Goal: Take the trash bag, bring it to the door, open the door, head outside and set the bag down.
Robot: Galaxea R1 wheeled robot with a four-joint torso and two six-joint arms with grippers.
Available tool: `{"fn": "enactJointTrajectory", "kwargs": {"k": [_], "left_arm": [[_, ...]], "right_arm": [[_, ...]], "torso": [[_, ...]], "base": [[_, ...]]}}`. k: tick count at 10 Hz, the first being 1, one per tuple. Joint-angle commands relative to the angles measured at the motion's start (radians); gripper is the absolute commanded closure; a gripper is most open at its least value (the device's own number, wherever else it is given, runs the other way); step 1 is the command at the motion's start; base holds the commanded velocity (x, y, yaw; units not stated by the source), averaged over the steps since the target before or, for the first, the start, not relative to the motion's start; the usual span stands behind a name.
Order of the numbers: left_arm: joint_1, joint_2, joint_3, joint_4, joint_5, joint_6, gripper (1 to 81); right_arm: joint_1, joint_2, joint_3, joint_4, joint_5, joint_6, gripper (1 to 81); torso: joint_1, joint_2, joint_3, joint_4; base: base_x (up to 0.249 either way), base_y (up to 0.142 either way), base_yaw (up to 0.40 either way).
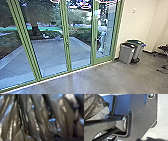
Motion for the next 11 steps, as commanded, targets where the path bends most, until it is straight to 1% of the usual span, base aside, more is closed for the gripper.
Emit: {"fn": "enactJointTrajectory", "kwargs": {"k": [1, 6, 11], "left_arm": [[-0.044, 0.018, 0.006, 0.007, 0.087, 0.012, 81.1], [-0.044, 0.021, 0.009, 0.007, 0.087, 0.012, 81.1], [-0.043, 0.023, 0.005, 0.007, 0.087, 0.012, 81.1]], "right_arm": [[0.033, -0.002, -0.002, -0.011, -0.055, -0.009, 1.0], [0.037, -0.007, -0.002, -0.010, -0.055, -0.009, 1.0], [0.040, -0.007, -0.005, -0.010, -0.055, -0.009, 1.0]], "torso": [[0.000, 0.000, 0.000, 0.000], [0.000, 0.000, 0.000, 0.000], [0.000, 0.000, 0.000, 0.000]], "base": [[0.140, -0.096, 0.000], [0.139, -0.112, 0.000], [0.140, -0.132, 0.000]]}}
